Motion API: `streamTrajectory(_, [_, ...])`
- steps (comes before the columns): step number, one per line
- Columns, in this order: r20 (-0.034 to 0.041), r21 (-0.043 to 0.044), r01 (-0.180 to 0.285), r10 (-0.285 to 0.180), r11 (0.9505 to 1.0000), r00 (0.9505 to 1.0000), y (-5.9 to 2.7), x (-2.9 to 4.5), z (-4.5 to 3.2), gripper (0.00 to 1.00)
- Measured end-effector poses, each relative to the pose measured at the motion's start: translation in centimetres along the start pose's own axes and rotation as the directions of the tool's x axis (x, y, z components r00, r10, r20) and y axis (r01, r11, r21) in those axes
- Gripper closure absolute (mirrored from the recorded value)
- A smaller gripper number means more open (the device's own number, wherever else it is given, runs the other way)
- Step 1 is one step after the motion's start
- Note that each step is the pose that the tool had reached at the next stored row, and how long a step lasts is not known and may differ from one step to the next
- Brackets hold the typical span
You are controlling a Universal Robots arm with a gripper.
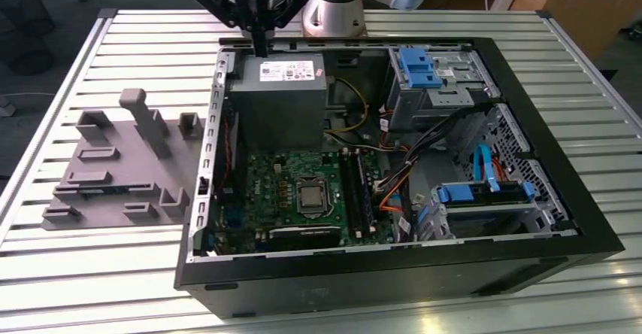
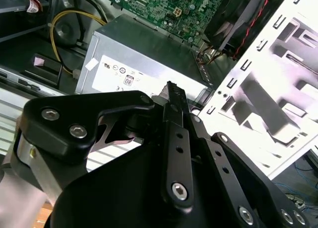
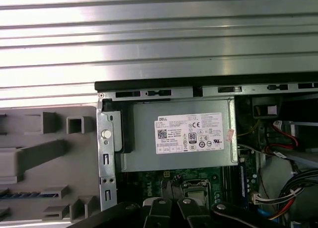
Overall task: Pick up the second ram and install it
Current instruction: 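Reach for the second ram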
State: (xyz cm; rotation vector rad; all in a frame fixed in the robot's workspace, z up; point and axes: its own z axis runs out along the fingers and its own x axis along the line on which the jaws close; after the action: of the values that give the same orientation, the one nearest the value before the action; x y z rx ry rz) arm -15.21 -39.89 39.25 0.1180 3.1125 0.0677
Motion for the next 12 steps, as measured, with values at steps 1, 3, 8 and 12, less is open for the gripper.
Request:
streamTrajectory(1, [0.0,0.0,0.0,0.0,1.0,1.0,0.0,0.05,0.0,0.89])
streamTrajectory(3, [0.0,0.0,0.0,0.0,1.0,1.0,-0.01,0.14,0.0,0.89])
streamTrajectory(8, [0.0,0.0,0.0,0.0,1.0,1.0,-0.04,0.44,0.01,0.89])
streamTrajectory(12, [0.0,0.0,0.0,0.0,1.0,1.0,-0.06,0.7,0.03,0.89])
